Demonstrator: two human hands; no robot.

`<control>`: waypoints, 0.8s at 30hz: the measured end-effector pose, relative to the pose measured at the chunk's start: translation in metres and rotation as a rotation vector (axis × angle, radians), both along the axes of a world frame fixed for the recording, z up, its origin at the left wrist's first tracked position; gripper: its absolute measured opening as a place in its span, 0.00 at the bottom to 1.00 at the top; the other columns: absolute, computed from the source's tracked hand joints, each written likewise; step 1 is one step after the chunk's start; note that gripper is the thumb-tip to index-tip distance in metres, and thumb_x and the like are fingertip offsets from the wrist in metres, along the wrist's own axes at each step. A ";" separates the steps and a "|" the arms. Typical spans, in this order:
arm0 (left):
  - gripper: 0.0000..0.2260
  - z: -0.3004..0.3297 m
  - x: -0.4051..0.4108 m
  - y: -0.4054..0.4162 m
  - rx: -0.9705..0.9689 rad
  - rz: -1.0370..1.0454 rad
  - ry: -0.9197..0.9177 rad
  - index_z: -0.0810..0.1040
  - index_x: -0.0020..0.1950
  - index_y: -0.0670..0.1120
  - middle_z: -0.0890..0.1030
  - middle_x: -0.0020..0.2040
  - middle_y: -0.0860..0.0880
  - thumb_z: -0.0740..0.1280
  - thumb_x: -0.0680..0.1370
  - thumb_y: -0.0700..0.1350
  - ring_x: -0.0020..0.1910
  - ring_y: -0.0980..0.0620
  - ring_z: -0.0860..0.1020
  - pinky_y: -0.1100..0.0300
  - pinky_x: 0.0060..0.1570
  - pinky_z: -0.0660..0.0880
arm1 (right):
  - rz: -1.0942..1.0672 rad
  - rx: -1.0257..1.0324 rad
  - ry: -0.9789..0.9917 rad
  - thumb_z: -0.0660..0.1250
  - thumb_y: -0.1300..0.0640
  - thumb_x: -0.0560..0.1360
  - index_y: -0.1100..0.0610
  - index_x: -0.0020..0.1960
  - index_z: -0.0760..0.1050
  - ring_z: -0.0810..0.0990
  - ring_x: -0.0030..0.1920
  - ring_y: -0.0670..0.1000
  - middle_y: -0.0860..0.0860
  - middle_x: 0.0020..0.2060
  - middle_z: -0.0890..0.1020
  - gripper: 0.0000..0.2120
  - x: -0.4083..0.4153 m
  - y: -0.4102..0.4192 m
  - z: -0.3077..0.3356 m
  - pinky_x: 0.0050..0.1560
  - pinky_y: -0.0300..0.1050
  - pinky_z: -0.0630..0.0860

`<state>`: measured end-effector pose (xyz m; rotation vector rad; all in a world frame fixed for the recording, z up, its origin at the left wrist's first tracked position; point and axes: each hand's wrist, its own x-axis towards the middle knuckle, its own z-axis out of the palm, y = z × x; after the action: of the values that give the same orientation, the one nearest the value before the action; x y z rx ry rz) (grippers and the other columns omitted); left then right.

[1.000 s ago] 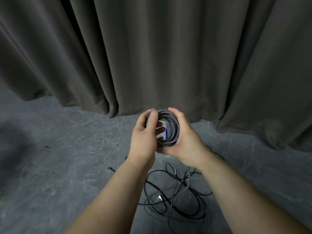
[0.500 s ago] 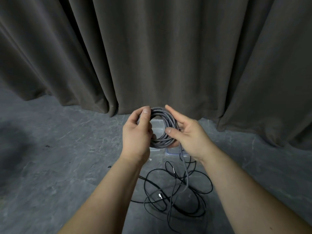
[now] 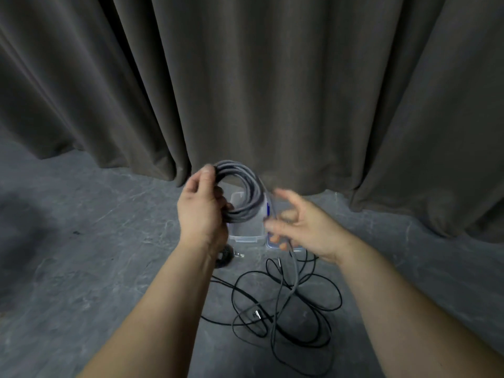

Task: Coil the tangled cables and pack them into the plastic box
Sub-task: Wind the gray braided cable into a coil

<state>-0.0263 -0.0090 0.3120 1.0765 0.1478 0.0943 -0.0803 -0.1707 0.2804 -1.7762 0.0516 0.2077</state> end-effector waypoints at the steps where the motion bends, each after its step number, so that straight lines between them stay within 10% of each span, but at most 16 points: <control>1: 0.06 0.001 0.005 0.006 -0.016 0.066 0.008 0.75 0.47 0.45 0.66 0.27 0.51 0.63 0.81 0.46 0.23 0.57 0.62 0.65 0.23 0.61 | 0.048 -0.120 0.076 0.72 0.58 0.73 0.48 0.68 0.66 0.82 0.40 0.46 0.52 0.44 0.83 0.26 -0.002 -0.003 -0.003 0.42 0.43 0.76; 10: 0.10 -0.018 0.028 0.038 0.169 0.401 0.026 0.79 0.51 0.52 0.79 0.44 0.47 0.67 0.74 0.55 0.38 0.51 0.76 0.54 0.42 0.76 | -0.519 -0.480 -0.321 0.66 0.63 0.74 0.51 0.39 0.73 0.75 0.32 0.48 0.44 0.30 0.76 0.09 0.009 -0.007 -0.007 0.36 0.42 0.71; 13: 0.08 -0.019 0.025 0.038 0.371 0.396 -0.064 0.77 0.53 0.53 0.81 0.53 0.49 0.67 0.76 0.53 0.53 0.50 0.79 0.56 0.59 0.76 | -0.413 -0.766 -0.306 0.64 0.58 0.77 0.51 0.50 0.77 0.80 0.43 0.51 0.44 0.40 0.82 0.05 0.005 0.004 0.002 0.43 0.43 0.74; 16: 0.10 -0.016 0.018 0.035 0.644 0.364 -0.208 0.76 0.59 0.47 0.78 0.49 0.56 0.67 0.79 0.47 0.50 0.61 0.75 0.75 0.51 0.69 | -0.097 -1.025 -0.259 0.63 0.56 0.76 0.47 0.53 0.80 0.80 0.51 0.49 0.44 0.48 0.84 0.09 0.000 0.015 0.016 0.48 0.41 0.73; 24: 0.08 -0.019 0.006 0.019 0.694 -0.004 -0.287 0.78 0.56 0.50 0.80 0.43 0.51 0.69 0.77 0.47 0.41 0.54 0.77 0.56 0.50 0.75 | 0.054 -0.334 -0.416 0.69 0.65 0.73 0.52 0.43 0.83 0.78 0.37 0.35 0.37 0.34 0.79 0.09 -0.003 0.033 0.043 0.41 0.26 0.68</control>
<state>-0.0198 0.0096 0.2930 1.7389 -0.1614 0.3108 -0.0832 -0.1378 0.3229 -2.1228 -0.2751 -0.1443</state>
